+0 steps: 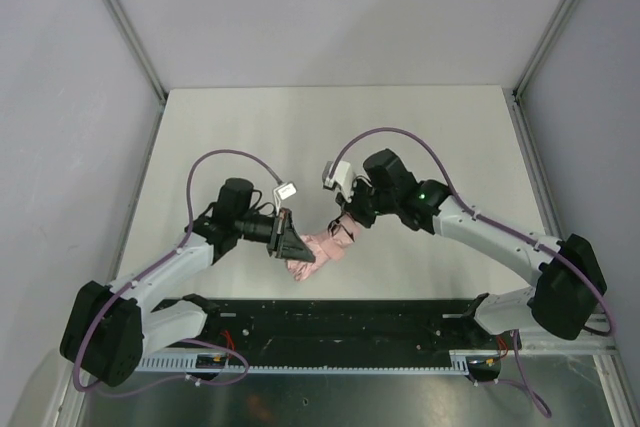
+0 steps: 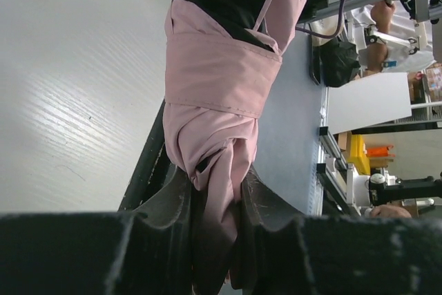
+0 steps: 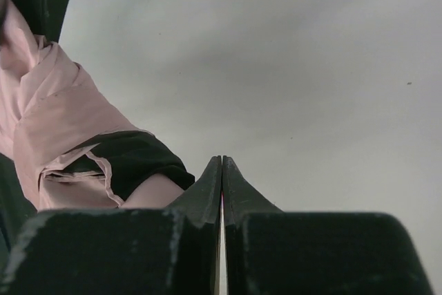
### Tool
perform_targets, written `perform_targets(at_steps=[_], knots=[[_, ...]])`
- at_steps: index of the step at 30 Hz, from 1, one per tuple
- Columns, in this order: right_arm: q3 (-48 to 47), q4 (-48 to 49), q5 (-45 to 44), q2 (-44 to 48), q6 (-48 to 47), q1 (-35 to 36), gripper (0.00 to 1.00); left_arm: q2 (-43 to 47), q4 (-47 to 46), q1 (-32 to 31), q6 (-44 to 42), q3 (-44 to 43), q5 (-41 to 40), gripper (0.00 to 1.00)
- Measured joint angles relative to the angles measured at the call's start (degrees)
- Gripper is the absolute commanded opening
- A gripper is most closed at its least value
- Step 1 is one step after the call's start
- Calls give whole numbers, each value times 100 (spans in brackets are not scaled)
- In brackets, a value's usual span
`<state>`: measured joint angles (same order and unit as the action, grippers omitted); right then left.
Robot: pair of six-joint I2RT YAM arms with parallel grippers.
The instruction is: Put away the umbrella
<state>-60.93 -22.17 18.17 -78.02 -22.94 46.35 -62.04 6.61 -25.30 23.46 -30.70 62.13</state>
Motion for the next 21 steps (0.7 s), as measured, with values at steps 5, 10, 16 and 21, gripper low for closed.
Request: perform_targets(at_steps=[5,10,16,21], knots=[[55,33,-442,-70,505,289,0,7,254,-20,9,-4,-24,0],[90,157,-765,-214,1231,345,26,22,503,-26,52,-4,-131,0],[133,68,-1471,199,3001,-953,94,-140,114,-31,208,-138,-872,0],[133,-306,-1685,1187,3960,-2776,99,-636,-358,66,669,-214,-1810,0]])
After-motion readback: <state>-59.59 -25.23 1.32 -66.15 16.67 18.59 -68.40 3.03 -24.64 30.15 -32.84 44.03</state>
